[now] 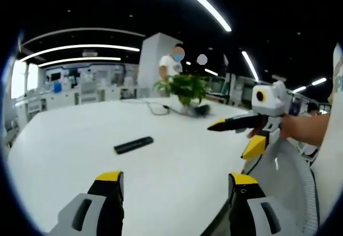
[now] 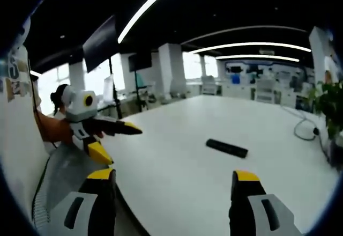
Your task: Press the specified remote control buttons in sequence, fully releasing each button before pressing the next.
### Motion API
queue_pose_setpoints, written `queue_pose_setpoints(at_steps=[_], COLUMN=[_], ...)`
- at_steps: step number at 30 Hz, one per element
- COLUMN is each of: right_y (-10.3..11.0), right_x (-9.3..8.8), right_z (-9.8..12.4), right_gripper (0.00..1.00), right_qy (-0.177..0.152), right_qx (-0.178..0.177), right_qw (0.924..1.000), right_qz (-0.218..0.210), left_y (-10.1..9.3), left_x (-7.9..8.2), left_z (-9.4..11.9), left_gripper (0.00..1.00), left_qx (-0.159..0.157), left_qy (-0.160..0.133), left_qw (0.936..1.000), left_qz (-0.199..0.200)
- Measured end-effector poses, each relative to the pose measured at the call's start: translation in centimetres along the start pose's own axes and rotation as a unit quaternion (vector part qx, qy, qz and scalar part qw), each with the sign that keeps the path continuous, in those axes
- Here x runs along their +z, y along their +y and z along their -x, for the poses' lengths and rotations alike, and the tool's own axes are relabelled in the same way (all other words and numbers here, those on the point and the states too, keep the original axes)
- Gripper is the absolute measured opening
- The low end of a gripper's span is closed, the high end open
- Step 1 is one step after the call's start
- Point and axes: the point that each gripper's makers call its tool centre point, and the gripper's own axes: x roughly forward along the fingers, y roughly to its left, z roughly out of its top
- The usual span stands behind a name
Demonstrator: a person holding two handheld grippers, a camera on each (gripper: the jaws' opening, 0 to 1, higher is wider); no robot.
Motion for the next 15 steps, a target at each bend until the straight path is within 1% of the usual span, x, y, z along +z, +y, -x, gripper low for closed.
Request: queue_pose_setpoints(at_steps=[3, 15], right_y=[0.05, 0.13], right_x=[-0.39, -0.77], right_z=[0.04, 0.25], right_gripper=[0.88, 0.87], right_qy=[0.004, 0.005], right_qx=[0.002, 0.004], right_qw=[1.0000, 1.0000], right_qz=[-0.004, -0.006], left_y=[-0.04, -0.21], left_x=[-0.07, -0.25], left_z=[-0.02, -0.03], left_gripper=[0.82, 0.82], left_qx=[0.000, 0.002], left_qy=[0.001, 0.005], left_qw=[1.0000, 1.0000], left_qz=[0.001, 0.001])
